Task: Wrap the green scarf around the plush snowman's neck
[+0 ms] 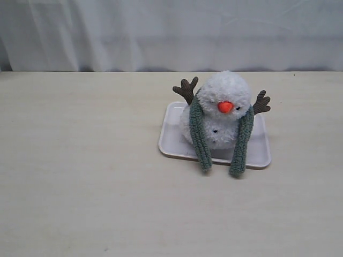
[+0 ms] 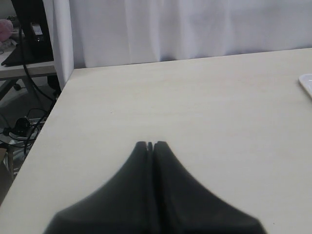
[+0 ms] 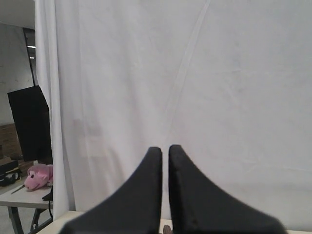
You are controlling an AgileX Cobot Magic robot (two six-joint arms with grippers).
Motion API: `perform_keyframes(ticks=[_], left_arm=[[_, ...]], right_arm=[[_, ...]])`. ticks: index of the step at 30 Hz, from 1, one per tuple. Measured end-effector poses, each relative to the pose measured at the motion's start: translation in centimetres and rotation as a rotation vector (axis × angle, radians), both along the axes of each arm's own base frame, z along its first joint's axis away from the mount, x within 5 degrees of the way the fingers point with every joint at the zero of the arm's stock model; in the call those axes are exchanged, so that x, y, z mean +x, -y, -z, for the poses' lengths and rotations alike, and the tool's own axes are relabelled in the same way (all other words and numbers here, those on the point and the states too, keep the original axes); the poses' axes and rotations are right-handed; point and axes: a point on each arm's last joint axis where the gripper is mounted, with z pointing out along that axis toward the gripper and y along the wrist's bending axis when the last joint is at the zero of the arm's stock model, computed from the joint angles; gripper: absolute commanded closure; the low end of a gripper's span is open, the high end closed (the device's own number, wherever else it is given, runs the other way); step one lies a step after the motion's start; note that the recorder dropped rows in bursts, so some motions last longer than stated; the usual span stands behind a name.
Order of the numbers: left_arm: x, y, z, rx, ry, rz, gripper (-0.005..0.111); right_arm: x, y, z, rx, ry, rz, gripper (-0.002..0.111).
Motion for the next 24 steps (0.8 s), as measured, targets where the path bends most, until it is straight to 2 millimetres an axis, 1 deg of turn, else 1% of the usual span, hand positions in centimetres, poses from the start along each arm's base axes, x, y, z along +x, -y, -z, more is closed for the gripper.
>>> perform_keyframes(ticks=[3, 6, 12, 14, 20, 24], left_arm=[[0.0, 0.0, 0.0, 0.0, 0.0, 0.0, 0.107], [0.0, 0.0, 0.0, 0.0, 0.0, 0.0, 0.107], [0.0, 0.0, 0.0, 0.0, 0.0, 0.0, 0.107], [0.0, 0.0, 0.0, 0.0, 0.0, 0.0, 0.107], [0.0, 0.0, 0.0, 0.0, 0.0, 0.0, 0.107], [0.0, 0.0, 0.0, 0.0, 0.0, 0.0, 0.107]], right_arm=[[-0.8, 0.4, 0.4, 0.012, 0.031, 0.011, 0.104], [-1.7, 1.0, 0.5, -0.011, 0.096, 0.057, 0.104], [-3.3, 1.7, 0.1, -0.201, 0.268, 0.191, 0.104], [-3.6, 1.8, 0.2, -0.246, 0.299, 0.218, 0.104], [-3.0, 1.7, 1.5, -0.295, 0.289, 0.24, 0.104], [-2.1, 1.5, 3.7, -0.313, 0.246, 0.249, 0.104]])
